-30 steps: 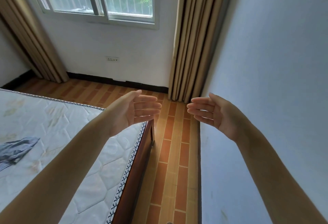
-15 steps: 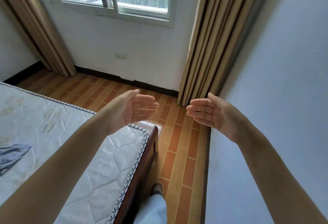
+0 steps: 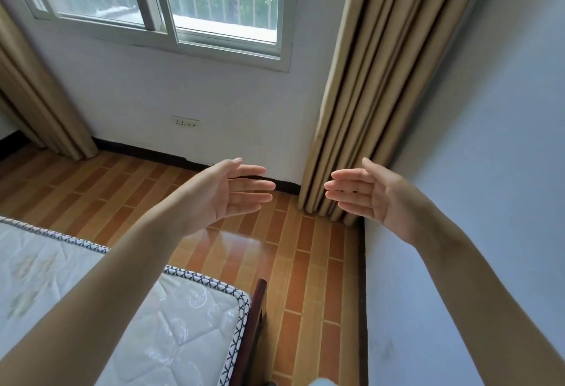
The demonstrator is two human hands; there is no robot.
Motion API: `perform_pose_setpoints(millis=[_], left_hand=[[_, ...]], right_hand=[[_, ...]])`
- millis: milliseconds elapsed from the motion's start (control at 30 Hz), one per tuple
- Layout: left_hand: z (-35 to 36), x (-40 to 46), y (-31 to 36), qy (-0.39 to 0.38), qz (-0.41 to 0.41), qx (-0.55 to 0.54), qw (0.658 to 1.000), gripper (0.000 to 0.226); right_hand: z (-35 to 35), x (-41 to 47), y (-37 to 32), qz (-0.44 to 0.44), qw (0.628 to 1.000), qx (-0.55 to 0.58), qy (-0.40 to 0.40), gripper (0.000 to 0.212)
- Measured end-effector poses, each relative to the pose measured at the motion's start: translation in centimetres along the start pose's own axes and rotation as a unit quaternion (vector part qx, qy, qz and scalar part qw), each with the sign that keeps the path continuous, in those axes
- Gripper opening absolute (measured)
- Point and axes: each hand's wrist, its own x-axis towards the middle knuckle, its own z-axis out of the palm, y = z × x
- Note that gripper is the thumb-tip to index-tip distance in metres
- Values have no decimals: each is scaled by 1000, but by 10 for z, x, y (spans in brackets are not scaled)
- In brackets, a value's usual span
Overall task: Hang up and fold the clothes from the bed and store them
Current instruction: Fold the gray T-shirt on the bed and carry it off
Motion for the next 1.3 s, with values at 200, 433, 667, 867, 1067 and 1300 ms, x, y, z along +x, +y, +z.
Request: perform_pose_setpoints(millis=[200,433,667,867,1067,1300], left_hand=[[-54,46,11,44,0,-11,999,48],[-117,98,20,154,3,-49,987,50],[-149,200,73,239,30,-85,967,49],[-169,273,118,280,51,-123,951,48],[-186,287,113,326,28,-194,925,48],[-225,276,128,387,50,-211,896,49]], right_hand=[[4,94,-11,40,999,-1,-28,55],[20,237,-36,74,988,-35,-133,54],[6,399,-92,90,967,-78,-223,54],[4,503,-135,94,946,-111,-289,54],[30,563,-144,115,920,-114,-357,53],[87,612,-148,127,884,-118,-435,52]])
